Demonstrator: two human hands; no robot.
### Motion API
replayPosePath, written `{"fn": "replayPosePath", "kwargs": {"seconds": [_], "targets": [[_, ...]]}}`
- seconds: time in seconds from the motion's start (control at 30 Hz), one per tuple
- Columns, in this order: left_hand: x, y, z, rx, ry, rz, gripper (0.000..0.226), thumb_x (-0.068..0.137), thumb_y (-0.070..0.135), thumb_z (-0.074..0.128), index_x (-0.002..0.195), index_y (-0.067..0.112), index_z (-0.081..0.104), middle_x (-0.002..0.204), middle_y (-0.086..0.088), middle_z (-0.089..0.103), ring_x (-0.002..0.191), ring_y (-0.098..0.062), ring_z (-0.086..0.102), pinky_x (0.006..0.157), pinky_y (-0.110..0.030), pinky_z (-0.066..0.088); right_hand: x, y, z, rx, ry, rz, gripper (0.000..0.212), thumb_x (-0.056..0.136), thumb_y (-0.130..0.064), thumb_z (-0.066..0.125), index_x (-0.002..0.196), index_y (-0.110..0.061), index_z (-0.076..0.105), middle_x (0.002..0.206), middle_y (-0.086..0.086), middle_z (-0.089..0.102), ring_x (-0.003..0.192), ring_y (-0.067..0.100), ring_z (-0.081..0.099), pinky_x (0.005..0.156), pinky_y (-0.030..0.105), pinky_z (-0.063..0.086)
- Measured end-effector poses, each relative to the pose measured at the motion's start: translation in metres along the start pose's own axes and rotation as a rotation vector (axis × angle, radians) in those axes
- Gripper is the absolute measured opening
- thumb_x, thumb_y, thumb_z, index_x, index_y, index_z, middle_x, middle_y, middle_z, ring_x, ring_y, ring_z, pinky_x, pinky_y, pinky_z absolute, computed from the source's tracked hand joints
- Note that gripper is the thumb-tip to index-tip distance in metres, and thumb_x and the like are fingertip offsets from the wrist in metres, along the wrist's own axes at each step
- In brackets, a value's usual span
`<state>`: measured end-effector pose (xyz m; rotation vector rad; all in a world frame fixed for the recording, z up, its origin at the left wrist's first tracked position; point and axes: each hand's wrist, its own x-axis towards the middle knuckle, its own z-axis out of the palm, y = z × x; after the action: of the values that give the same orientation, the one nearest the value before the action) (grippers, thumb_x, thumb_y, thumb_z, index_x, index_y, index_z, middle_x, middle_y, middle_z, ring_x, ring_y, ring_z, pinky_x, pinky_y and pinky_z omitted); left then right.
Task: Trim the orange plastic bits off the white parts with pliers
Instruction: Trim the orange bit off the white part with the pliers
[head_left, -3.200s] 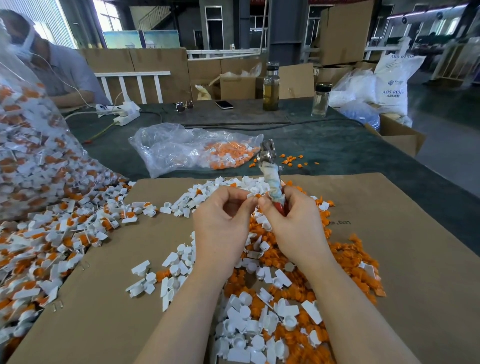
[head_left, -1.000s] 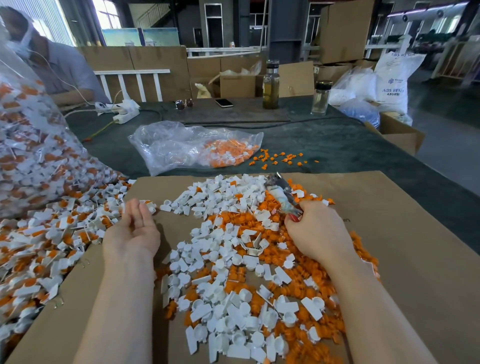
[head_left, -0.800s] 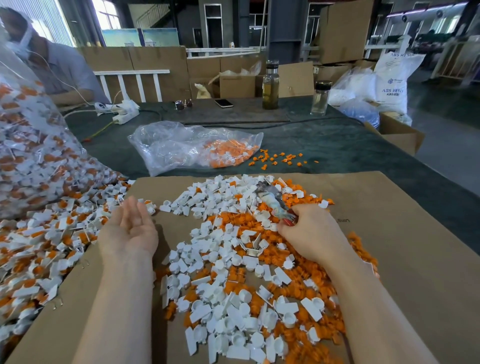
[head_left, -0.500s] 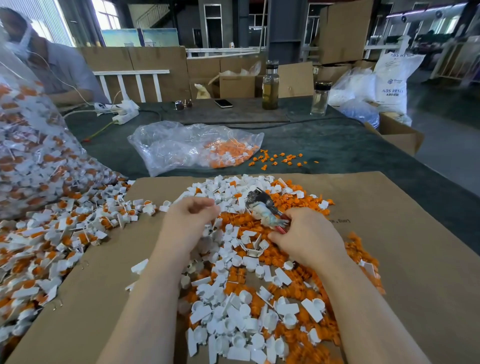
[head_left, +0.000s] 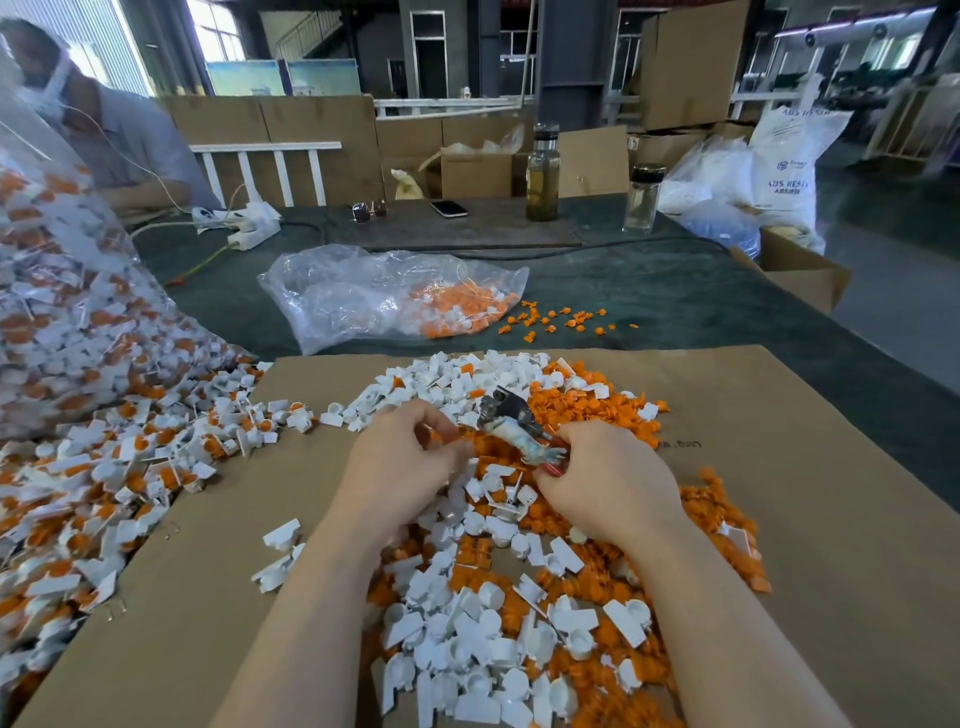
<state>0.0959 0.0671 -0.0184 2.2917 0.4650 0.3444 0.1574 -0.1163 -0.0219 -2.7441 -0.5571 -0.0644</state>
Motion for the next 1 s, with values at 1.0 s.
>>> {"fn": "replayPosePath", "kwargs": {"seconds": [1.0], "targets": [[-0.013, 0.031, 0.015, -0.587, -0.024, 0.026, 0.003, 0.089, 0.027, 0.073, 0.087, 0.025, 0.074, 0.077, 0.008, 0.076, 0.071, -0.003, 0.071, 0.064, -0.011, 0.052, 0.001, -0.01, -0.006, 0.78, 0.204, 0.031, 0.023, 0.078, -0.043, 0.075, 0.078, -0.025, 0.061, 0.068, -0.012, 0.059, 0.06, -0.003, 0.055, 0.054, 0.017, 0.038]]}}
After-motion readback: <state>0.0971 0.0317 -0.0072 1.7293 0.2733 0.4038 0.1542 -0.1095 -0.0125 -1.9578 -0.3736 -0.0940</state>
